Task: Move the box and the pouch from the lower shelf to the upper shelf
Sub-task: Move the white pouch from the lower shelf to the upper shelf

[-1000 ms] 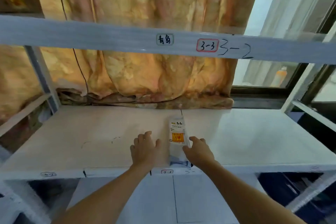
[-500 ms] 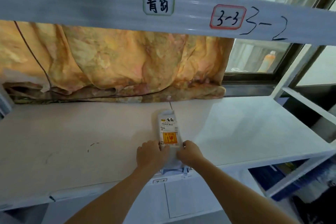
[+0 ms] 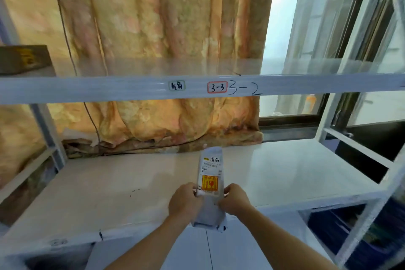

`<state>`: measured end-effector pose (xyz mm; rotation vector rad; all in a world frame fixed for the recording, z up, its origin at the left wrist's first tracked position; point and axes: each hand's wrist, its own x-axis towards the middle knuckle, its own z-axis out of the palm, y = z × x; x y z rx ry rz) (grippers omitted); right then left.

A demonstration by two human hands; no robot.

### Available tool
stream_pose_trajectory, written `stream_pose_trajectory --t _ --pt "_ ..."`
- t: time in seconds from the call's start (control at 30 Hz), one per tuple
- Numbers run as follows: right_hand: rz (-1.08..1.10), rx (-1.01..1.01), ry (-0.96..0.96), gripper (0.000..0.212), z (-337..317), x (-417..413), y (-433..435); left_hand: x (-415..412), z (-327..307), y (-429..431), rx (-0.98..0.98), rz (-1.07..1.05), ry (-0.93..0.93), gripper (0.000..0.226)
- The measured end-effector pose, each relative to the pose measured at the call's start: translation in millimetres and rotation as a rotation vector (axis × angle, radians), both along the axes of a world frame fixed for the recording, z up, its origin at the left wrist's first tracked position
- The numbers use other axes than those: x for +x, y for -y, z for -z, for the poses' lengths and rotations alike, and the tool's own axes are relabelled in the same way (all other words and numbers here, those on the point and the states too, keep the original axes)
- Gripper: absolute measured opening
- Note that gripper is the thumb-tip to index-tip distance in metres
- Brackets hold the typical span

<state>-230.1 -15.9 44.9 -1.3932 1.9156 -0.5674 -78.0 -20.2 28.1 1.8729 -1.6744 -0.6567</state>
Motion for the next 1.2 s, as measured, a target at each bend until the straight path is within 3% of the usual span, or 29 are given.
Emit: stream_pose_trajectory --t 0.3,0.47,0.83,1.2 --pt "0.004 -0.388 0.111 0.022 -108 -25 -167 -27 -121 -185 -0.271 -0.067 -0.132 0.019" --pt "-0.032 -0.550 0.112 0.019 -176 -29 -219 -31 -179 -241 -0.423 -0.089 -0.187 0.019" --pt "-0.101 -0.589 0.013 0.019 -250 -10 -256 -8 -241 -269 -0.577 -0.090 -0.153 0.019" --pt "-0.091 -0.589 0.039 0.027 -265 -2 -249 7 -257 -264 -0.565 -0.049 -0.116 0.022"
